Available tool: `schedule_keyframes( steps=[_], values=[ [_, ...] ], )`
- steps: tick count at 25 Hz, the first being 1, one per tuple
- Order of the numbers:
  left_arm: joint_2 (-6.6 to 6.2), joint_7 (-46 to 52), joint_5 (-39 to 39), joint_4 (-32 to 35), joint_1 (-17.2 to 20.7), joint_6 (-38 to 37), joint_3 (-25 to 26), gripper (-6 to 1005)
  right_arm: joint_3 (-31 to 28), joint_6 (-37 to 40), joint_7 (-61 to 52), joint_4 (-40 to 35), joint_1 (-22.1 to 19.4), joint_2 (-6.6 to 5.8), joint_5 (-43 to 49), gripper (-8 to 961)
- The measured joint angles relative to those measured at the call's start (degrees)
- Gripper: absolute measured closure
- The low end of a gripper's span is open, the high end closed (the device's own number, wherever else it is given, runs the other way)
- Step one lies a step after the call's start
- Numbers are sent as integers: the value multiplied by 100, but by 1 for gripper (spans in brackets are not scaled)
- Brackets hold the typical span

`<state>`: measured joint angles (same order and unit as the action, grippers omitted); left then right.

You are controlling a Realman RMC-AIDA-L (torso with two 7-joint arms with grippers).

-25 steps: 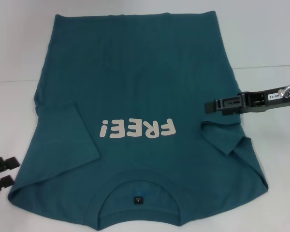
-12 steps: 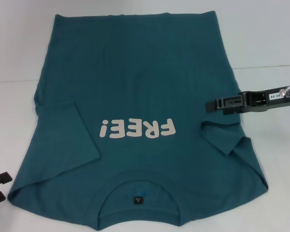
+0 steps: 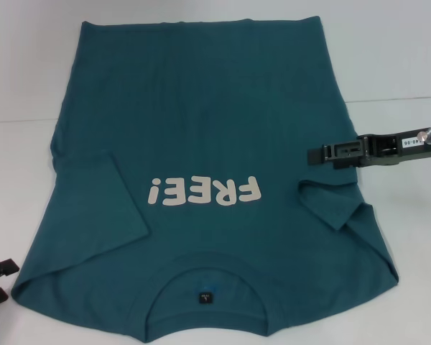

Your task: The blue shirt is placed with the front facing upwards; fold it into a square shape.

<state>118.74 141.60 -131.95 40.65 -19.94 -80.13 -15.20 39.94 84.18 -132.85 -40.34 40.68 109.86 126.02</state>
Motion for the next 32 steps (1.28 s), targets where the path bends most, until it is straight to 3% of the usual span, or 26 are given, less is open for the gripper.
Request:
schedule_keyframes(
  steps=[32],
  values=[
    [14,-51,47,-71,-78,-333,-88,343,-57,-17,32,-8,-56,-9,1,26]
  ],
)
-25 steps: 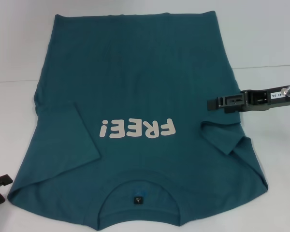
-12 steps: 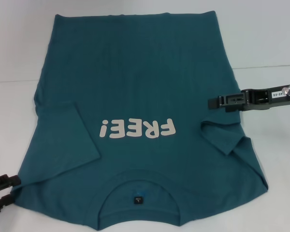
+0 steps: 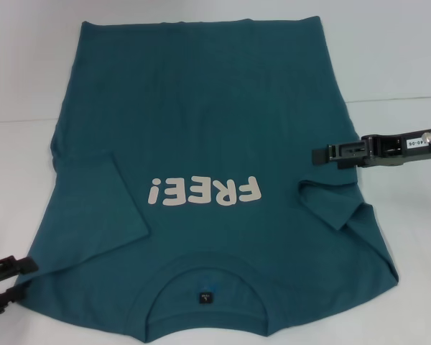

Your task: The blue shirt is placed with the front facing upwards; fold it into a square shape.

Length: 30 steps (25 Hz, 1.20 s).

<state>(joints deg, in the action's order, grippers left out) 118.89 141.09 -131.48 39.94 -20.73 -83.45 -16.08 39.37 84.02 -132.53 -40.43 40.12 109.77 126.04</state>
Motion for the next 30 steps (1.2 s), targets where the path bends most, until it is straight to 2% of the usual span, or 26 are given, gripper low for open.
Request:
schedule_keyframes(
  steps=[18,30],
  values=[
    [-32,-92,-5,75,-39,440,25,342,1,-3,17,-4,-23,0,0,26],
    [0,-148,-47,-12,-54,381,-118,342,1,-15,17,-10,-22,0,0,26]
  ],
)
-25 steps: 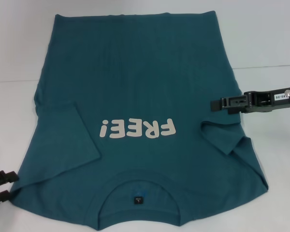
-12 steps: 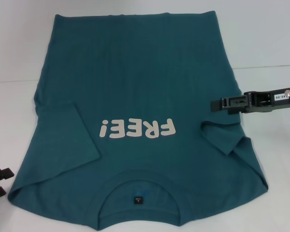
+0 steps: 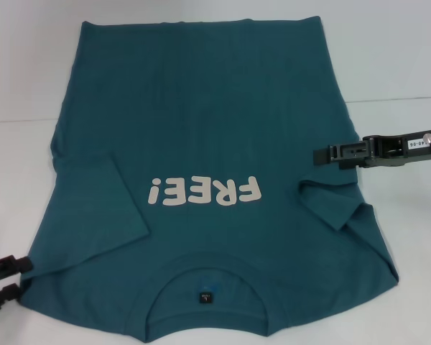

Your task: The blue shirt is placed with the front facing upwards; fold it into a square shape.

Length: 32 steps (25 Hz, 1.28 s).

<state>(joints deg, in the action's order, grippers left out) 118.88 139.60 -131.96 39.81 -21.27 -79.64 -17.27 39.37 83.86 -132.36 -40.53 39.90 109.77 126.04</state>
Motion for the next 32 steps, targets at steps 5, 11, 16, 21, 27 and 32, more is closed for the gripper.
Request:
schedule_keyframes(
  steps=[5,11,16,21,27,32],
  values=[
    [16,34,0,0,-5,-83,-202,342,0,-3,0,0,0,1,0,26],
    [22,40,44,0,-36,-320,-225,342,0,-4,0,-7,-42,1,0,26],
    [21,43,44,-6,-49,-330,-218,342,-7,-3,6,-14,-52,0,0,26],
    [-1,45,56,56,-30,-358,-114,342,-9,-2,8,-17,-53,0,0,26],
    [-17,28,56,193,20,-318,28,342,-9,-2,9,-17,-53,0,0,26],
    [-31,-1,35,195,-6,-96,39,343,-9,-2,9,-17,-53,0,0,26]
  ],
)
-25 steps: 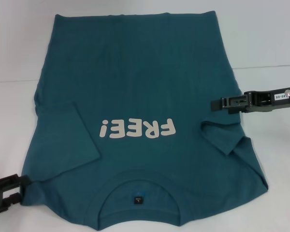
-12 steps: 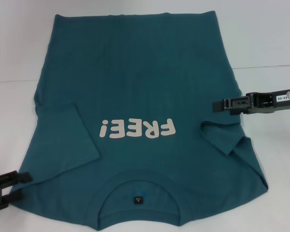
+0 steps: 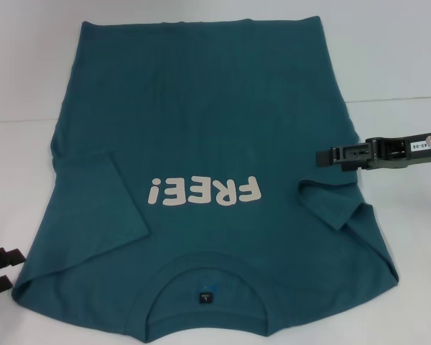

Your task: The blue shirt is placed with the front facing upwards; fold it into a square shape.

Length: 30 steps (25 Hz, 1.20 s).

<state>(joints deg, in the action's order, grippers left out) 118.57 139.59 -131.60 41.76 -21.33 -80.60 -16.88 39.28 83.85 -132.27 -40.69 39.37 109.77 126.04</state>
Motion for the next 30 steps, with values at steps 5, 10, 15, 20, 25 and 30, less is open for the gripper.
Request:
schedule_keyframes(
  steps=[5,10,15,20,25,30],
  values=[
    [11,-2,-36,-33,-9,208,-67,343,0,0,0,0,-5,0,0,26],
    [18,5,-40,-37,15,171,-87,343,0,0,0,1,-8,0,0,26],
    [40,61,-56,-60,28,22,-221,343,0,0,0,0,-9,0,0,26],
    [43,110,-59,-165,-12,-50,-334,343,0,0,0,0,-12,0,0,25],
    [43,140,-44,-189,-68,-89,-375,343,0,0,0,0,-34,-2,0,25],
    [30,191,-59,-307,-181,-1,-419,343,0,0,5,-8,-45,-7,0,25]
  ],
)
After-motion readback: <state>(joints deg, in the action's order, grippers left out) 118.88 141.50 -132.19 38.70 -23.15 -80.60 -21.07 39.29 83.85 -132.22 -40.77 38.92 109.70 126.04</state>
